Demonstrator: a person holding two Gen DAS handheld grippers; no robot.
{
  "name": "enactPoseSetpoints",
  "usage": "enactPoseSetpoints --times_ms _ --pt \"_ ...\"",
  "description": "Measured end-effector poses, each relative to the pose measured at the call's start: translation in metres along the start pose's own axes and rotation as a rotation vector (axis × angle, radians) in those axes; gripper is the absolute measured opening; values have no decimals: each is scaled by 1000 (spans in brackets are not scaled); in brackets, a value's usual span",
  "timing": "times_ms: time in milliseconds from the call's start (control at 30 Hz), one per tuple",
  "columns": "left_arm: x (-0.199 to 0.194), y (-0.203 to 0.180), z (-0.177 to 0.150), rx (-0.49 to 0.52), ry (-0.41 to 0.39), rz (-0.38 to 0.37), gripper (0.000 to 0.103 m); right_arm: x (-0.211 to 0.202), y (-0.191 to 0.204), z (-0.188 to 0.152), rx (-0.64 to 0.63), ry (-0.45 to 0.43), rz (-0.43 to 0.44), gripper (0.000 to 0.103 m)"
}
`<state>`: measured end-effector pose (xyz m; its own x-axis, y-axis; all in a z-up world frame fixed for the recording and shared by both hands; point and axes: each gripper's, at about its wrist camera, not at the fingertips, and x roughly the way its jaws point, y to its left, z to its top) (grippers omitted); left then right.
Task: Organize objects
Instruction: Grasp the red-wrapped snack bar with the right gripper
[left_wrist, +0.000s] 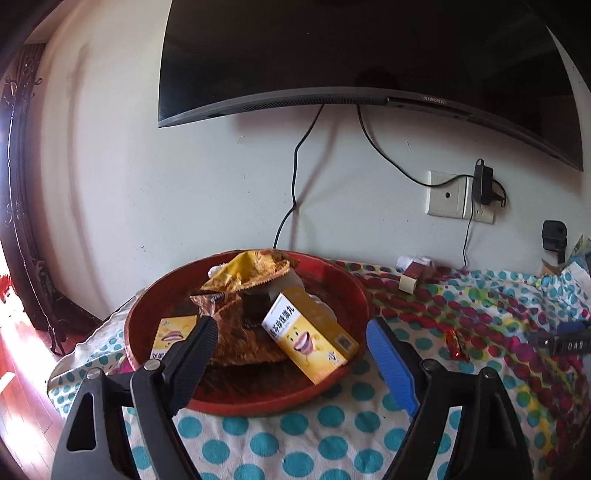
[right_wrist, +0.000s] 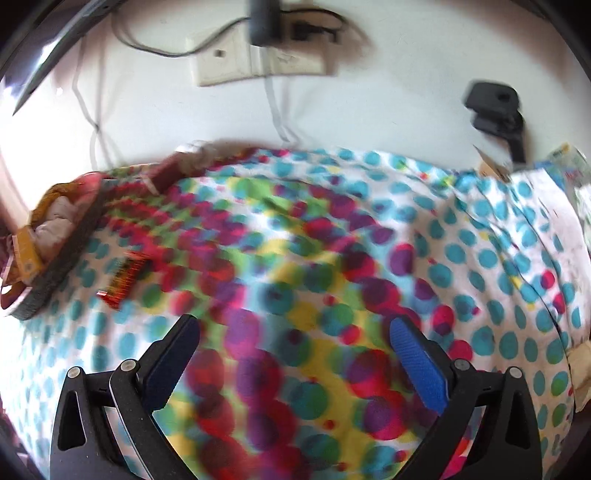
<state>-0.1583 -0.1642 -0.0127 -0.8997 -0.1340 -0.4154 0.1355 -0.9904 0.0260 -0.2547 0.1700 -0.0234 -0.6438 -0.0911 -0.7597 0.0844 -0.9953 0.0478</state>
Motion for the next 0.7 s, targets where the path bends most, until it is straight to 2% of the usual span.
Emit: enactPoseSetpoints --times_ms 100,167,233,300,333,400,433,567,633,667,700 --pt "-12 1 -10 -23 21 20 85 -1 52 9 -125 13 -14 103" --pt "-23 6 -14 -61 39 27 85 6 80 14 -146 27 11 98" --pt "-31 9 -12 -95 36 40 85 20 100 20 -130 73 38 77" --pt "-34 3 -6 -48 48 26 85 37 103 22 -77 131 52 71" --pt "-40 2 -5 -43 30 31 85 43 102 23 -42 147 50 67" --pt "-49 4 -5 -62 -4 10 85 53 100 23 8 171 52 60" --pt "-48 4 -5 -69 10 1 85 56 98 21 20 183 56 60" --pt "-44 8 -7 -108 38 -18 85 56 103 21 -24 174 3 49" --pt "-42 9 -8 -107 48 -19 85 52 101 19 -34 165 -2 26" --pt "-41 10 -8 -111 48 -15 85 50 98 18 -34 161 -4 19" --pt "-41 12 -8 -119 45 -15 85 48 94 16 -33 158 -3 19"
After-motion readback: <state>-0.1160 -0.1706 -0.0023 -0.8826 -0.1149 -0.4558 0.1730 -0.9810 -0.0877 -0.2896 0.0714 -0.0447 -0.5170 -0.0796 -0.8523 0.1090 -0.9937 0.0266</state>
